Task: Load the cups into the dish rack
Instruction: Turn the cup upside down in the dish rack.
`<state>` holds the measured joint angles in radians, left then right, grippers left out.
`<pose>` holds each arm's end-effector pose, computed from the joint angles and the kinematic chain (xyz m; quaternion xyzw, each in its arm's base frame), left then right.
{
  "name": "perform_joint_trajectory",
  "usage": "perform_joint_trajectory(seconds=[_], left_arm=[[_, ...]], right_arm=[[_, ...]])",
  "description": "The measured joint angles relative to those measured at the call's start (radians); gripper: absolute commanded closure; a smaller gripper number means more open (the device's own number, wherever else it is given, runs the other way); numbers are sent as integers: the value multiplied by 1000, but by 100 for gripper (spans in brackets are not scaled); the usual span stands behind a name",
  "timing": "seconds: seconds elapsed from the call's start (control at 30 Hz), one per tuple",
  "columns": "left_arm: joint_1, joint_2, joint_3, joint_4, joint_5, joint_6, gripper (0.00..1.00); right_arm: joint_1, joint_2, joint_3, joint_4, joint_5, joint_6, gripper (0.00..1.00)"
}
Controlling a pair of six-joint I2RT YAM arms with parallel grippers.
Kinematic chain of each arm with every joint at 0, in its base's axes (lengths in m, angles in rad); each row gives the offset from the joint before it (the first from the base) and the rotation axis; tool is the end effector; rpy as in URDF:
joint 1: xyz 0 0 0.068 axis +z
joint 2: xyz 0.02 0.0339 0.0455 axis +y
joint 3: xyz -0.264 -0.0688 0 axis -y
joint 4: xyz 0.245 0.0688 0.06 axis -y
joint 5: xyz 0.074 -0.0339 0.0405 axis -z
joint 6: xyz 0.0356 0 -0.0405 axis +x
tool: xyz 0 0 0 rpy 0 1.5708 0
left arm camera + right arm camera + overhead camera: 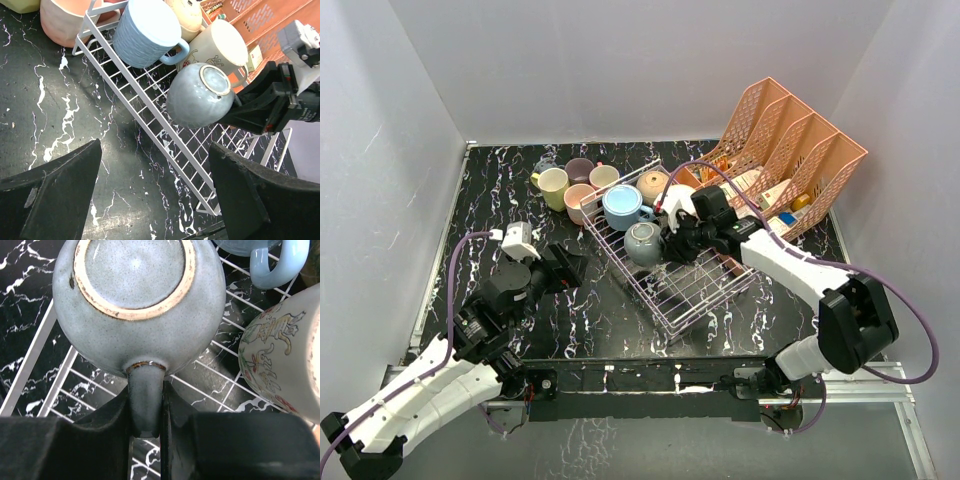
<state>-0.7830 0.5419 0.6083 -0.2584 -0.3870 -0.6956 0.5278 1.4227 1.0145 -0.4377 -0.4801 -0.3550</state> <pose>0.1082 -0.0887 0.3054 -0.0891 0.7618 -0.3109 0.5612 0.2507 0.1652 0.2534 -0.4642 0.7852 0.2512 0.3239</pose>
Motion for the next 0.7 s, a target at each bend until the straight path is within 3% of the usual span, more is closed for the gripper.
perform_joint_trajectory(seconds=[0.53,0.7], left_arm=[[0,21,-3,0,-6,-23,14],[0,19,-3,0,-6,-26,14]], right_arm=[[76,69,-98,266,277,227,92],[82,70,-129,309,306,242,83]])
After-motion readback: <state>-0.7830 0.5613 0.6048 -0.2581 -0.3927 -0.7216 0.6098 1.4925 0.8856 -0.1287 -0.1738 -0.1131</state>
